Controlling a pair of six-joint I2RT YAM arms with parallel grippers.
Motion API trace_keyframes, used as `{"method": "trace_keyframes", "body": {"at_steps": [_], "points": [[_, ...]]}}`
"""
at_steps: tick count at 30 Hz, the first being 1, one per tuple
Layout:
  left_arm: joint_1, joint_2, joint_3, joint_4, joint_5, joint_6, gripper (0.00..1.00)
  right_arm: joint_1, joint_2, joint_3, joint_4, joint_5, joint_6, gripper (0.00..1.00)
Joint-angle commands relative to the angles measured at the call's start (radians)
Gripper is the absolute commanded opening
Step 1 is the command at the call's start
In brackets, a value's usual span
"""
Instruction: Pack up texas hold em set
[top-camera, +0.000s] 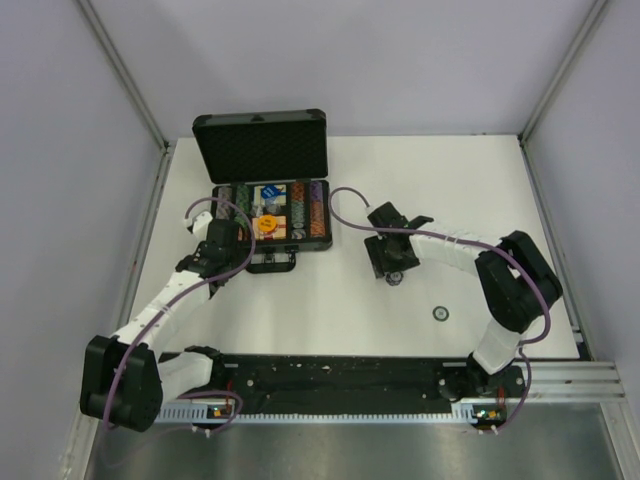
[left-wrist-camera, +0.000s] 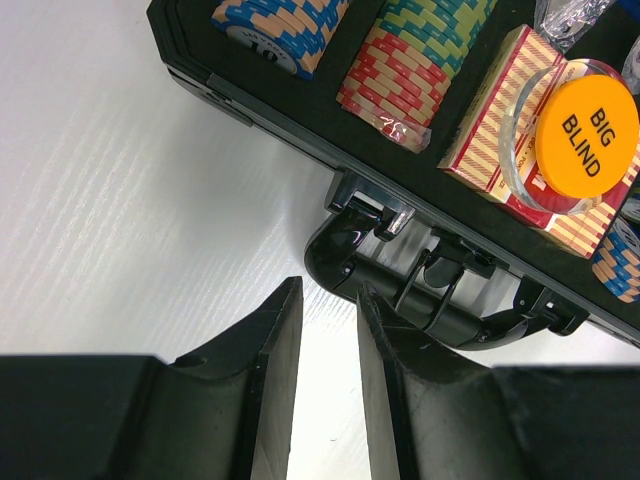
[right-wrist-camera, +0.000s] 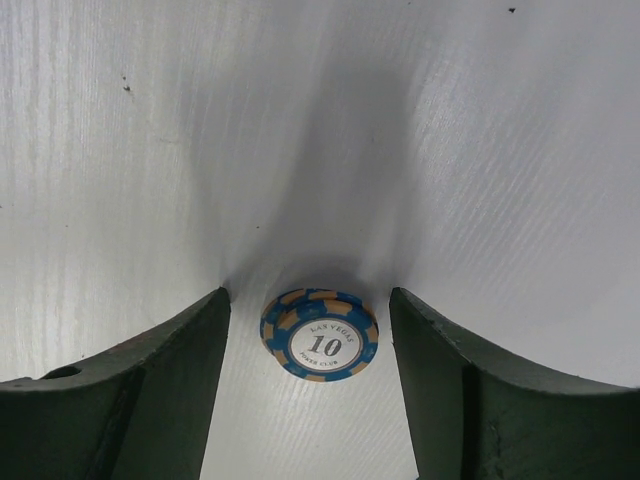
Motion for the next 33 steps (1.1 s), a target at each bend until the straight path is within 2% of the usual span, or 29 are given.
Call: {"method": "trace_keyframes", "body": {"at_steps": [1, 4, 9, 12, 18, 23, 33], "points": [[0.005, 0.008, 0.033, 0.044, -0.005, 0.007, 0.34, -0.007, 0.004, -0.02, -0.042, -0.035, -0.03, 0.63], [0.005, 0.016, 0.035, 0.049, 0.001, 0.007, 0.34, -0.007, 0.0, -0.037, -0.044, -0.057, -0.032, 0.54], [0.005, 0.028, 0.036, 0.053, 0.006, 0.003, 0.33, -0.007, -0.002, -0.04, -0.057, -0.086, -0.026, 0.48], [0.005, 0.028, 0.032, 0.053, 0.007, 0.001, 0.33, -0.007, -0.003, -0.043, -0.073, -0.075, -0.015, 0.49], [0.005, 0.027, 0.029, 0.053, 0.003, -0.003, 0.33, -0.007, -0.006, -0.035, -0.12, -0.011, 0.019, 0.61], [0.005, 0.03, 0.027, 0.059, 0.003, -0.009, 0.33, -0.007, 0.004, -0.054, -0.14, -0.018, 0.061, 0.62], [0.005, 0.038, 0.022, 0.072, 0.027, -0.016, 0.34, -0.007, 0.027, -0.066, -0.145, 0.0, 0.101, 0.43]]}}
